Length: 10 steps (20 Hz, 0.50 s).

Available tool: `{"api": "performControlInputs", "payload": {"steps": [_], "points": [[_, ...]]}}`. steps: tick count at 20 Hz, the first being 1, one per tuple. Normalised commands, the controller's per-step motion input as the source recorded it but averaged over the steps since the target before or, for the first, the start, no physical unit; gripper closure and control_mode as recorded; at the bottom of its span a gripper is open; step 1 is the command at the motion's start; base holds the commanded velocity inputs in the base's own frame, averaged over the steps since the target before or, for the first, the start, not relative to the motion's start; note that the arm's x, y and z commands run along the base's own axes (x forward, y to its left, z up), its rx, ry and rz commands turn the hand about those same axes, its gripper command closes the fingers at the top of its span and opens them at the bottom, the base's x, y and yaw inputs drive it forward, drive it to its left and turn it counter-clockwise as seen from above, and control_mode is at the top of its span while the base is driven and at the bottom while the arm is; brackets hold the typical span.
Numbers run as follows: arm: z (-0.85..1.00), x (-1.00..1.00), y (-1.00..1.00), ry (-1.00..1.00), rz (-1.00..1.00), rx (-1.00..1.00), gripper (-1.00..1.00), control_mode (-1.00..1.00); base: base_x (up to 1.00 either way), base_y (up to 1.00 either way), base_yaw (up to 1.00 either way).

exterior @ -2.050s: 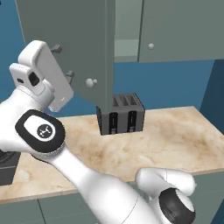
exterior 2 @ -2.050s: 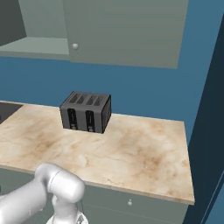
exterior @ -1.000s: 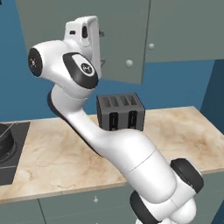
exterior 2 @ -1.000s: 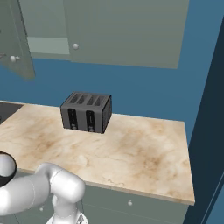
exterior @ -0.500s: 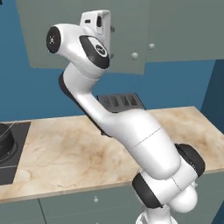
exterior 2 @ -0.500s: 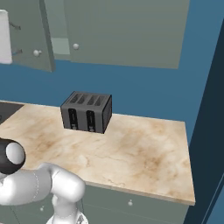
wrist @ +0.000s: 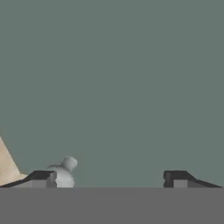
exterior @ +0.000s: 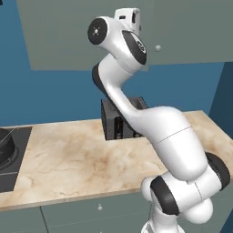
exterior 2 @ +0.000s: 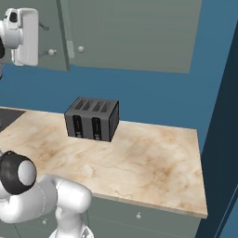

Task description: Open the cabinet and move the ladle to the pot. Then close the cabinet.

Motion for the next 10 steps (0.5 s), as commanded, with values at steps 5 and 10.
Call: {"api": "performControlInputs", "payload": {"steps": [5,10], "points": [[-0.19,0.59,-0.64,0.0,0.08,0.02,-1.0,-1.0,0.0,0.0,0.0],[-0.13,0.77,-0.24,0.0,0.07,0.01,-1.0,-1.0,0.0,0.0,0.0]]}}
